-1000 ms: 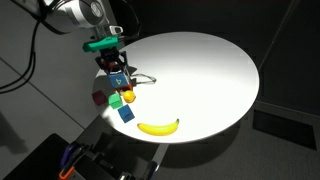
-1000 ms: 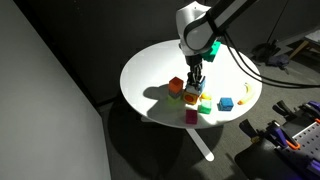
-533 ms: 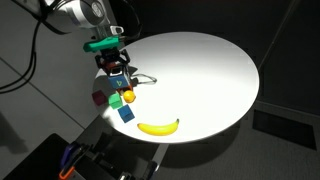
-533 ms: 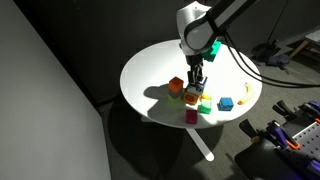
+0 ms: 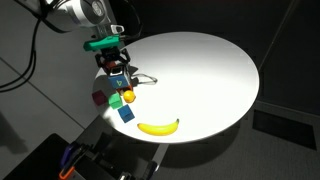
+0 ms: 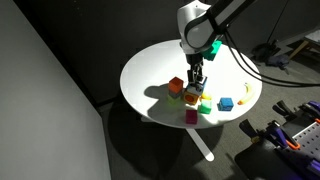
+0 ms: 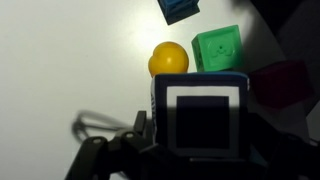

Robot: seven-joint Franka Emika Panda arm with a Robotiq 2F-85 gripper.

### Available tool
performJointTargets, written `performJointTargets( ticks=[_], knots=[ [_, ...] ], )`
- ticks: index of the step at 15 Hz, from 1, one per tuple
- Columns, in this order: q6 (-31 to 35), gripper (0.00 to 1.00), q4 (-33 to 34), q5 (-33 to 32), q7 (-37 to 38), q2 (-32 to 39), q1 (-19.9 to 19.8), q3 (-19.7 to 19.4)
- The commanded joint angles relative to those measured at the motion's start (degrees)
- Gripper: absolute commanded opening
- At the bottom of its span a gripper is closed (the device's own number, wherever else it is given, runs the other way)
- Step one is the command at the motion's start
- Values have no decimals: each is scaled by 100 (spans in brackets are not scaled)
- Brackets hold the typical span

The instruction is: Pick up the block with the number four on it and put it on the block with the number six on it

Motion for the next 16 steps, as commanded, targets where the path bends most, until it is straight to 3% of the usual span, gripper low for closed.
performJointTargets(
  ticks=[1,16],
  knots=[
    [21,100,-142,268,-140,-202,-213,205],
    [23,100,-454,648,380,-811,-260,196]
  ],
)
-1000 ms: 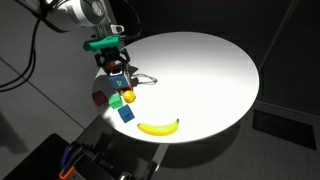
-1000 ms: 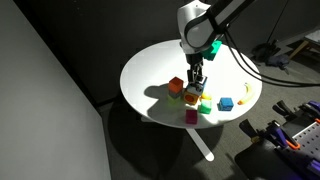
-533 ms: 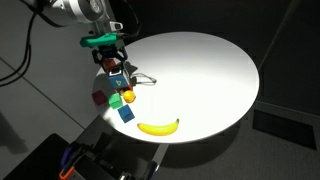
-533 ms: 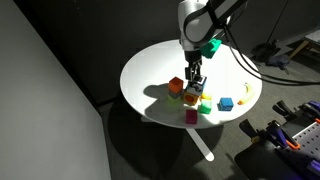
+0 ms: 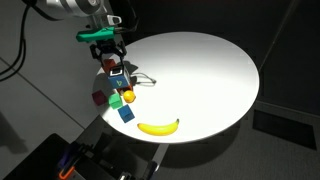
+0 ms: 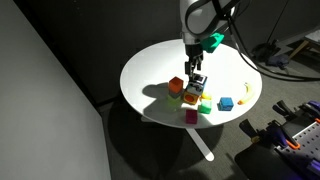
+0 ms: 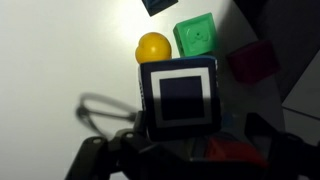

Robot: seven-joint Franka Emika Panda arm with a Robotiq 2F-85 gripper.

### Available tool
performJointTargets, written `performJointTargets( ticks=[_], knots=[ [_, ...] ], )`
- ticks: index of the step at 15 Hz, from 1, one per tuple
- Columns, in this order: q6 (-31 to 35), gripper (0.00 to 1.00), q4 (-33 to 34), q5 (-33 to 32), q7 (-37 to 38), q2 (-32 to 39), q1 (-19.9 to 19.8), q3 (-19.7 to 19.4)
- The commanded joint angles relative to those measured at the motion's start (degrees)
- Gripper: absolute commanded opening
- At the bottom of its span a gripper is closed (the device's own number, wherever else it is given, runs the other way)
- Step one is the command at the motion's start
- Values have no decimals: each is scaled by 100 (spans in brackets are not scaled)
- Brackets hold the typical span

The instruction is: Pick up the block with the number four on it and put it on the block with the number six on it

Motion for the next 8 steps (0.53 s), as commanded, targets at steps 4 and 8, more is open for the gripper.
performJointTargets(
  ticks=[4,8],
  knots=[
    [78,100,-591,302,763,-670,-95,-83],
    [27,100,-901,233,1214,-976,-112,-222]
  ],
)
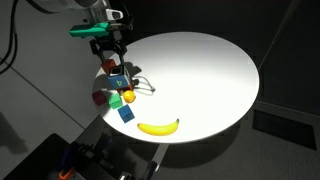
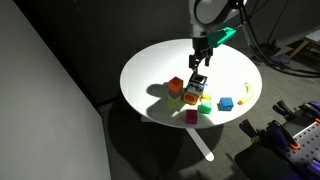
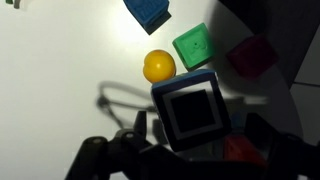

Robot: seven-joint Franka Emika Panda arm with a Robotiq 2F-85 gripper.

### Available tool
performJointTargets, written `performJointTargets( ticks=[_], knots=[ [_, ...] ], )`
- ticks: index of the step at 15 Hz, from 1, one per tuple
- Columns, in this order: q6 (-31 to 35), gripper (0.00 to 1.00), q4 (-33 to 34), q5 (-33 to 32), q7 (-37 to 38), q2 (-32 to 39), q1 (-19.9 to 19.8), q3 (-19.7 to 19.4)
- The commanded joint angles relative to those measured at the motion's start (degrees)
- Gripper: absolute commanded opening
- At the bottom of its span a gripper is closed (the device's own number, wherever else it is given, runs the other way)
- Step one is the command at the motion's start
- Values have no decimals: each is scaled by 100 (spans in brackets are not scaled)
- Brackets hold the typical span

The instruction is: Pick up the block with the number four on it and put it on the block with the number six on it

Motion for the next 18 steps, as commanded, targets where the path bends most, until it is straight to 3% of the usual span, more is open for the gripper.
performJointTargets(
  ticks=[1,18],
  knots=[
    [21,100,-477,0,415,-469,-31,-121],
    [-1281,100,-1043,5,490,-1614,-262,-225]
  ],
)
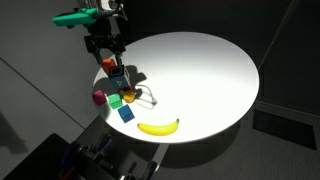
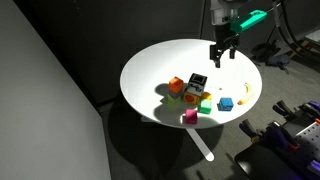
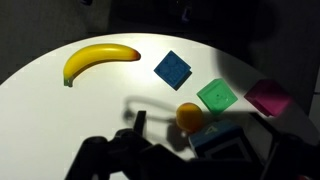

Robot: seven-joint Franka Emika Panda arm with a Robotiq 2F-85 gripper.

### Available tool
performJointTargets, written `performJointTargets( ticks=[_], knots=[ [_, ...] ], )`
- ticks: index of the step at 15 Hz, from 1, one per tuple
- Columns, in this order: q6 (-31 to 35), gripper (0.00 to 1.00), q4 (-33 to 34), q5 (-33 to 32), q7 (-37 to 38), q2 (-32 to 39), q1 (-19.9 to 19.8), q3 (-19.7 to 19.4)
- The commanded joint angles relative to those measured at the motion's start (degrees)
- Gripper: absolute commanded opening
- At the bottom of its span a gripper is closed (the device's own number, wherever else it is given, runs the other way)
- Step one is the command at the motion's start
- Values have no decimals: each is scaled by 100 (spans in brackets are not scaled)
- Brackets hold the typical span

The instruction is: Pick up the block with the number four on it and put it on the block with the number six on it

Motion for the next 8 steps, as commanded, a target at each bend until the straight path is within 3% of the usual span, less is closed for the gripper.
performJointTargets(
  ticks=[1,8],
  knots=[
    [-314,100,-186,17,-42,-481,-92,47],
    [-329,100,-442,48,-77,-1090,-161,50]
  ],
)
